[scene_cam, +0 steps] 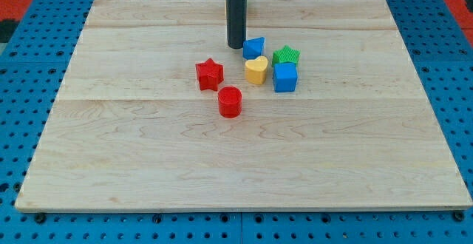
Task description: Push the yellow hexagon down a bit
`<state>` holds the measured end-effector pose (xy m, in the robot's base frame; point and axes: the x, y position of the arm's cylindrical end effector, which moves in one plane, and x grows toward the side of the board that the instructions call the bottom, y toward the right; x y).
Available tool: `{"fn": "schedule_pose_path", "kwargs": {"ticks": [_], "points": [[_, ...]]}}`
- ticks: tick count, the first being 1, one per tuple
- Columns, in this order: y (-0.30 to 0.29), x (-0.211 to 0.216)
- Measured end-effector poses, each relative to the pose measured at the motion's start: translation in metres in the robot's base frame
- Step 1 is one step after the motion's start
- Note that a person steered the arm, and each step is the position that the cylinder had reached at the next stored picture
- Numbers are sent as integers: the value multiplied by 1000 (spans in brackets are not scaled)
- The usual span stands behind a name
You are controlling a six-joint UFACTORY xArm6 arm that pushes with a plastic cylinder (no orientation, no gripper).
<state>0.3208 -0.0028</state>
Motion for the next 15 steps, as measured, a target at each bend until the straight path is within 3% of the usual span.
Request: {"fn": "schedule_pose_path", "kwargs": {"ticks": [2, 3, 4, 5, 7, 10, 13, 14, 15], "points": [[-1, 9], [34, 8], [-49, -22], [-122, -86], [-68, -111], [-56, -129], [9, -112], [54, -100], [-24, -99]]}}
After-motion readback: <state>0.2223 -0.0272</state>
